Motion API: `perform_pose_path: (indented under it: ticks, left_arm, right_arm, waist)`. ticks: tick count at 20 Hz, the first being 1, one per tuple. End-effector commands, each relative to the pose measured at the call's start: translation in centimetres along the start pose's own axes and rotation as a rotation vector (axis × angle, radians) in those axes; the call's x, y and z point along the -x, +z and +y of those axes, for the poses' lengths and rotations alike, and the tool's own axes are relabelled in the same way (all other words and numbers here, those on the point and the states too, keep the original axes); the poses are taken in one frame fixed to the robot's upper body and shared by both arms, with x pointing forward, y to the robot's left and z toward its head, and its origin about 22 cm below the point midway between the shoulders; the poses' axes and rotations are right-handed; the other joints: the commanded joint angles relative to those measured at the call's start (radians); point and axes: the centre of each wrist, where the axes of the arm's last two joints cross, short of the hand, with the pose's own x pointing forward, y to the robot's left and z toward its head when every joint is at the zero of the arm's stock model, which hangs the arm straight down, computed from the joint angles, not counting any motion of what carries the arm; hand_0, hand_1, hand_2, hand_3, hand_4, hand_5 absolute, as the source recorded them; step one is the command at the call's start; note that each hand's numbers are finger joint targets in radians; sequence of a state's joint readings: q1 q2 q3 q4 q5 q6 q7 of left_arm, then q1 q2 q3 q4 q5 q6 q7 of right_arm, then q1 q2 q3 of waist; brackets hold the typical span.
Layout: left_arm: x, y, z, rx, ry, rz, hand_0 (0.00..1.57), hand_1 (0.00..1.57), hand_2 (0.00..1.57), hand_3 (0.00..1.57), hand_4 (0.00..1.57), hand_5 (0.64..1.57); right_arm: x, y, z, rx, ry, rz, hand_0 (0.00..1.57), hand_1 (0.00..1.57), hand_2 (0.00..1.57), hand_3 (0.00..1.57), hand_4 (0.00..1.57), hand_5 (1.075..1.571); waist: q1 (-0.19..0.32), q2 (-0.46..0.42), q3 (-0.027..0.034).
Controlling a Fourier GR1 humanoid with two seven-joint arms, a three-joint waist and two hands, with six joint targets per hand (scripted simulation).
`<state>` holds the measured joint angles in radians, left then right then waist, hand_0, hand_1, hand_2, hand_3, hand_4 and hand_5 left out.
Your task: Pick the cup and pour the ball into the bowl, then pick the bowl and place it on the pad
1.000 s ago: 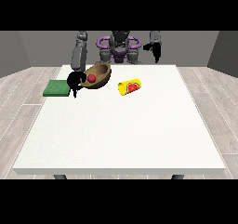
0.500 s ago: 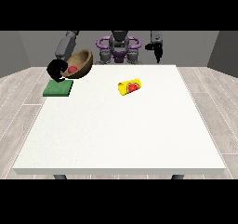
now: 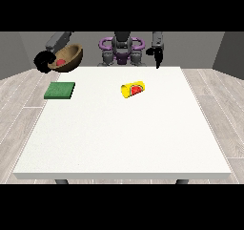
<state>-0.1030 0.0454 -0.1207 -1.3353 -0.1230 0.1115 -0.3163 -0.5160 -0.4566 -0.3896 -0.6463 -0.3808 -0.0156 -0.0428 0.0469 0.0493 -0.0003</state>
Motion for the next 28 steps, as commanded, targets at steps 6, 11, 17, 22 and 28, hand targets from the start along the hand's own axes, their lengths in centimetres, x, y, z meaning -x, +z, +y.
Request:
perform_pose_path:
  ticks: [6,11,17,22,28]
  left_arm:
    - [-0.8,-1.4,-0.9,0.004,0.006,-0.162,0.0,0.0,0.0,0.0,1.18,1.351]
    - [-1.2,-0.9,-1.2,0.015,0.0,-0.151,0.0,0.0,0.0,0.0,1.17,1.356]
    - [-2.9,-1.7,-0.2,0.03,-0.011,-0.235,0.0,0.0,0.0,0.0,1.17,1.369]
    - [1.9,2.1,-4.9,0.024,-0.018,-0.104,0.0,0.0,0.0,0.0,1.18,1.374]
    - [1.1,4.5,-9.2,0.042,0.012,-0.113,0.0,0.0,0.0,0.0,1.22,1.34]
  right_arm:
    - [-1.4,0.4,-6.2,0.009,-0.087,-0.112,1.57,1.57,1.57,0.73,0.93,1.509]
    - [1.2,0.9,-6.5,0.068,-0.062,-0.103,1.55,1.55,1.57,0.81,0.82,1.516]
    - [-4.4,1.0,-10.9,0.248,0.096,-0.25,1.37,1.37,1.57,0.84,0.0,1.571]
    - [-5.0,-0.4,-6.1,0.165,0.165,-0.236,1.18,1.18,1.18,1.27,0.0,1.57]
    - [-8.3,-0.9,-6.5,0.011,0.119,-0.199,0.36,0.36,0.53,0.66,0.75,1.289]
  waist:
    - [0.038,0.173,0.001]
    - [0.055,0.147,0.0008]
    - [0.083,0.235,0.0009]
    - [0.039,0.123,-0.0009]
    - [0.016,0.126,0.0]
